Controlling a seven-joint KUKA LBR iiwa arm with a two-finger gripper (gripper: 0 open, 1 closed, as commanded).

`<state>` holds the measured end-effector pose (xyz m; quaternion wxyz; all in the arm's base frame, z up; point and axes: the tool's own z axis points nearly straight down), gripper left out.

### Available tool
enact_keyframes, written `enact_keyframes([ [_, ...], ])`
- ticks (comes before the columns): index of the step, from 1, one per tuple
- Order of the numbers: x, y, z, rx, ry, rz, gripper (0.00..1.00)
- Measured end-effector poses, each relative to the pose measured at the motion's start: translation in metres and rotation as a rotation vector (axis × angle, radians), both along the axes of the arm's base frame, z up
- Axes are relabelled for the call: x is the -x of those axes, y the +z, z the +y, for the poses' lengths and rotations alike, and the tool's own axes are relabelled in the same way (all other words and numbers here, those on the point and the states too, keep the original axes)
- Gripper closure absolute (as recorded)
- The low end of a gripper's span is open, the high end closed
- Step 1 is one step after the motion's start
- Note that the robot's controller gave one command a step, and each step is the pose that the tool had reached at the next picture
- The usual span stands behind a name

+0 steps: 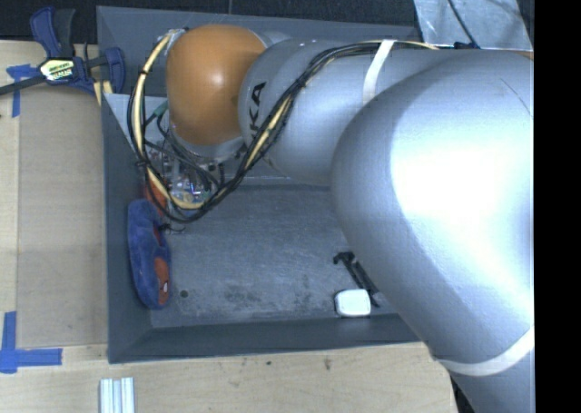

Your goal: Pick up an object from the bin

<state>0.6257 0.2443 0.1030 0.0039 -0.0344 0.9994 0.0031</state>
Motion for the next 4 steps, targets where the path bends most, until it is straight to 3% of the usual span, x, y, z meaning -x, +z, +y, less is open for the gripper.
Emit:
enact_keyframes([
  [1, 0.0, -0.003, -0.048, 0.007, -0.075, 0.006, 0.0],
  [2, 0.0, -0.034, -0.061, 0.007, -0.006, 0.008, 0.0],
  [3, 0.003, -0.032, 0.002, 0.004, 0.245, 0.002, 0.0],
  [4, 0.003, -0.032, 0.0, 0.006, 0.242, 0.001, 1.0],
])
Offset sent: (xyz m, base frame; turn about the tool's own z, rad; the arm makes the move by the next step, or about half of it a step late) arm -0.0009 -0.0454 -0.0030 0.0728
